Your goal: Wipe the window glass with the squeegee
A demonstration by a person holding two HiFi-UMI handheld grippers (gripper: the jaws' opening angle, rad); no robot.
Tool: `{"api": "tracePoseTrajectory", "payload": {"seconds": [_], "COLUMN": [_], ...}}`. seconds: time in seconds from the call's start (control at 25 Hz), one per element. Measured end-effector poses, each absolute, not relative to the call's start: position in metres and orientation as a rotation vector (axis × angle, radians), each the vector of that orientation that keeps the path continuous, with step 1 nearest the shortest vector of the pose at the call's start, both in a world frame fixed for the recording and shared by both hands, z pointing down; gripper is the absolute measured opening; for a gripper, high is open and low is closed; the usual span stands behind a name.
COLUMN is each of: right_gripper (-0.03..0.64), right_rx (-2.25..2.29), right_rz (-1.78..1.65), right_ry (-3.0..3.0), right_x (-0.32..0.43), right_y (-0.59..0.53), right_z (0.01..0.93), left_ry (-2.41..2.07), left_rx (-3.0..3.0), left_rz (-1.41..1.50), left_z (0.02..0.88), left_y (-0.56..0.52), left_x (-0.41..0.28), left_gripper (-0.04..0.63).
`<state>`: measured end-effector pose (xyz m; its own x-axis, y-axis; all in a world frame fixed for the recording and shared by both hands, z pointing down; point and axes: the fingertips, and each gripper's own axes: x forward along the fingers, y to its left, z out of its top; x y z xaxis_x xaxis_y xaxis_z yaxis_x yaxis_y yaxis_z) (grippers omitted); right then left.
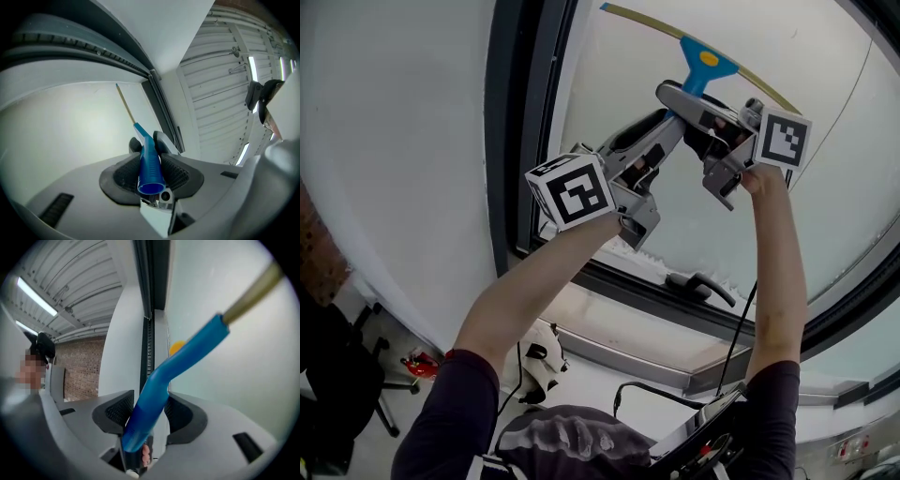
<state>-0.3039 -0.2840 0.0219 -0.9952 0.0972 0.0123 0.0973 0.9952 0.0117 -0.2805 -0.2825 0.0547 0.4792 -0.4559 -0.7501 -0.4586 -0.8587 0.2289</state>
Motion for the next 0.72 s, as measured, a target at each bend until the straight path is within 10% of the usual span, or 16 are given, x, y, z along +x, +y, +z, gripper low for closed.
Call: {"api": "tracePoseTrajectory", "payload": {"seconds": [0.72], "right_gripper": [0.149], "right_rx": [0.017], "right_rz": [-0.038], "right_ry": [-3.177], "right_x": [-0.278], "right_y": [-0.292], "right_z": [0.014], "left_ry": [0.856], "left_rx": [-2.653], "left_rz": [1.356], "left_z": [0.061], "left_y": [-0.285], "left_x": [-0.278], "left_gripper": [0.144]}}
